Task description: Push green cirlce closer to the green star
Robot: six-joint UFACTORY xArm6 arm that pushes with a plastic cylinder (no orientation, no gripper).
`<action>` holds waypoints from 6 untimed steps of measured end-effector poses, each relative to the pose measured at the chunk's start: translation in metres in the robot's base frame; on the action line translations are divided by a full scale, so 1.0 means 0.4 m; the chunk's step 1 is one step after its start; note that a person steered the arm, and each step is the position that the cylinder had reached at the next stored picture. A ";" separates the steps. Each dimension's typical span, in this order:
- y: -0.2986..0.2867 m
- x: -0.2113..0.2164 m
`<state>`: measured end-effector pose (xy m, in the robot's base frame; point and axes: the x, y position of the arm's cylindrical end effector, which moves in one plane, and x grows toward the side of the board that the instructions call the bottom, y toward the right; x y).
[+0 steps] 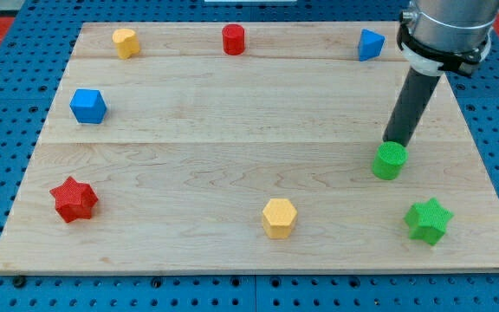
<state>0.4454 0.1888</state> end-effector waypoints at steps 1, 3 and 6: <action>-0.059 -0.079; -0.020 0.085; -0.062 0.009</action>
